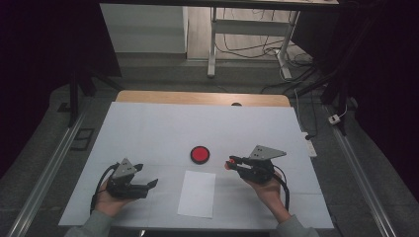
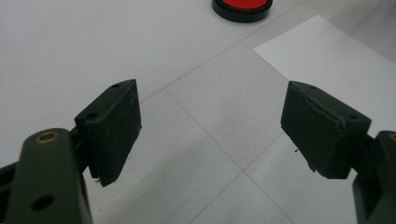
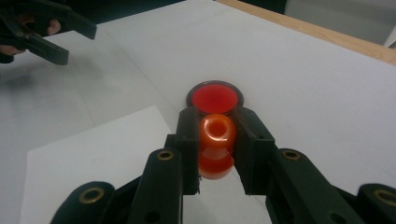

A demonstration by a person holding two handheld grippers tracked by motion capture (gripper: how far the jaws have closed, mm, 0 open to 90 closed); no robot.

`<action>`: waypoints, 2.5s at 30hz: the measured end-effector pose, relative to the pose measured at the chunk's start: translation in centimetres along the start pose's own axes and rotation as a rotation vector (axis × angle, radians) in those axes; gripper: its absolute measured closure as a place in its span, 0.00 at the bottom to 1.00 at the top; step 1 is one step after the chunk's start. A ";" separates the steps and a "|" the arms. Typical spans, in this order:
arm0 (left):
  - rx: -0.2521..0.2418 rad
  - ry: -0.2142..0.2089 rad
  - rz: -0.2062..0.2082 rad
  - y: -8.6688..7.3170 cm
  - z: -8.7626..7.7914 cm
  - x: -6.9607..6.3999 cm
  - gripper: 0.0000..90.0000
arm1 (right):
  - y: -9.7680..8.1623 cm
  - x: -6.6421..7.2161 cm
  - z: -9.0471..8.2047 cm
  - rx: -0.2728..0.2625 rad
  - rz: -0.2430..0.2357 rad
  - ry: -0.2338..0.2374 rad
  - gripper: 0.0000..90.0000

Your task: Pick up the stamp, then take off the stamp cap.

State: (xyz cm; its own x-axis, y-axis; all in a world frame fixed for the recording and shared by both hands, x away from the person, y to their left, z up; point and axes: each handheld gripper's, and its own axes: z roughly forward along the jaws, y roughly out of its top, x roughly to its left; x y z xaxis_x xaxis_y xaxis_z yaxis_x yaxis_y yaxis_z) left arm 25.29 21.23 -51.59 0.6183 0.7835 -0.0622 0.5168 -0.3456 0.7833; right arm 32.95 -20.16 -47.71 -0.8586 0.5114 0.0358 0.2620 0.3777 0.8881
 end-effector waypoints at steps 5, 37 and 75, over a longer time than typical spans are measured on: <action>0.000 -0.002 0.000 0.0 0.0 0.0 0.23 | 0.1 0.5 0.4 -0.005 0.000 0.022 0.80; 0.004 0.002 0.004 0.1 0.1 0.1 0.22 | 0.5 3.5 1.9 -0.010 -0.021 0.125 0.80; -0.027 -0.071 0.069 3.3 1.8 -2.3 0.22 | 0.7 3.4 1.9 -0.020 -0.023 0.114 0.80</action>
State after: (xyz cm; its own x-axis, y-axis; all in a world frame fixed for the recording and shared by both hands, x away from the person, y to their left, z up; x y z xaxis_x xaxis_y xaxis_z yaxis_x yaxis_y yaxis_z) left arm 26.63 17.35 -50.03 0.6929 0.7192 -0.0509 0.4560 -0.3824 0.8036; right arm 31.07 -16.73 -47.83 -0.9093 0.4109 0.0658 0.2333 0.3725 0.8982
